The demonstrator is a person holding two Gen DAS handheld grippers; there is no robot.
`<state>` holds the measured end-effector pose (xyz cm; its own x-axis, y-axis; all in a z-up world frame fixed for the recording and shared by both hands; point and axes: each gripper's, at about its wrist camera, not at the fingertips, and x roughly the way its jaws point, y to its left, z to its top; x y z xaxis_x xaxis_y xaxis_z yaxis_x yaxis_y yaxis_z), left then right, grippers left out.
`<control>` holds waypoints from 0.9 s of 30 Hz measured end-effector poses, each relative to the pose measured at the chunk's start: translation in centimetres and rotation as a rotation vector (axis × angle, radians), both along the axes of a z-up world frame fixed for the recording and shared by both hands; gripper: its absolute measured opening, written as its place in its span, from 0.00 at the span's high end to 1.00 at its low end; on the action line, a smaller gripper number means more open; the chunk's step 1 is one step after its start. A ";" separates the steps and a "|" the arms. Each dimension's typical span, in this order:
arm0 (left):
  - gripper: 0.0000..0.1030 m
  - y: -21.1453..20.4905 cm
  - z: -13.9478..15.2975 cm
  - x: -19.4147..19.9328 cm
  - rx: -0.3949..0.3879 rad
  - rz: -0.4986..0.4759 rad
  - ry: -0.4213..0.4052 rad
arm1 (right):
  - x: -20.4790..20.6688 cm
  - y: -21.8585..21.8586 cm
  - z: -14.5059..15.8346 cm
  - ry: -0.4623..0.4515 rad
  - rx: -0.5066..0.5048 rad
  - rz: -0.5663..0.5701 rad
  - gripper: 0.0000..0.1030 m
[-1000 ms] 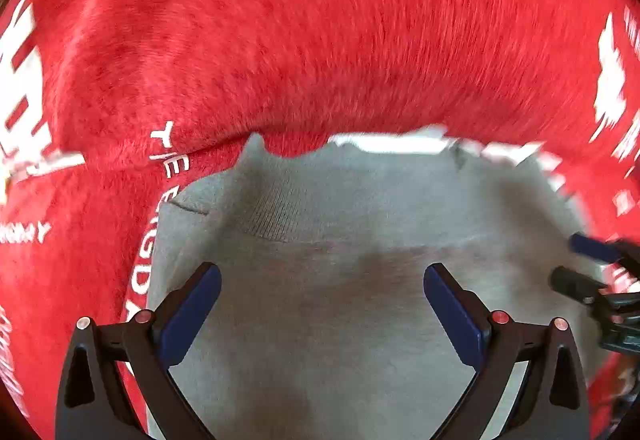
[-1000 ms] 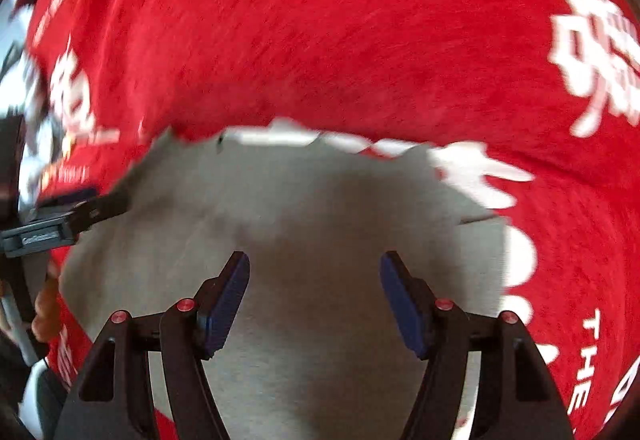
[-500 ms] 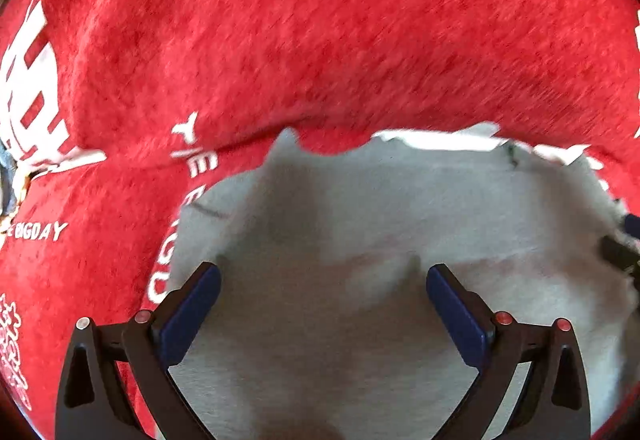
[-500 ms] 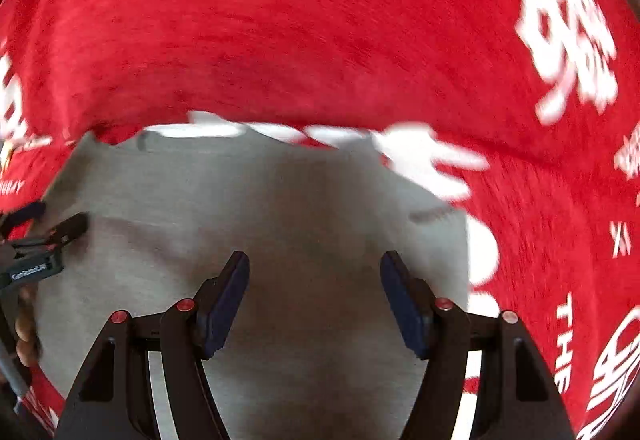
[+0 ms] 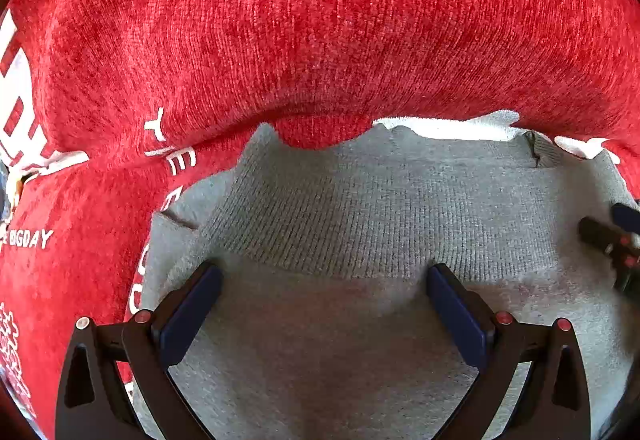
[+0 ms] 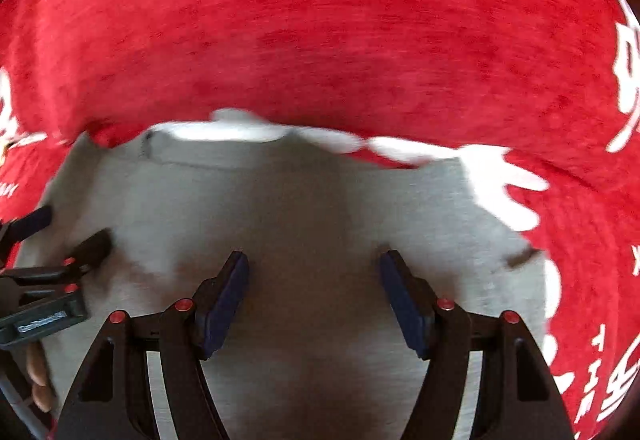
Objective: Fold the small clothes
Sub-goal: 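Open both grippers and release the folded sweater onto the bedspread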
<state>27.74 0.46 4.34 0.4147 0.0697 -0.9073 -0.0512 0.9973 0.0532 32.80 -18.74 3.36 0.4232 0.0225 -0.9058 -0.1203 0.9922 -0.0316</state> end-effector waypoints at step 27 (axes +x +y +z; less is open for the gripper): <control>0.00 7.6 1.1 -13.7 -0.077 0.081 0.021 | -15.4 -10.3 2.2 -0.027 0.147 -0.066 0.28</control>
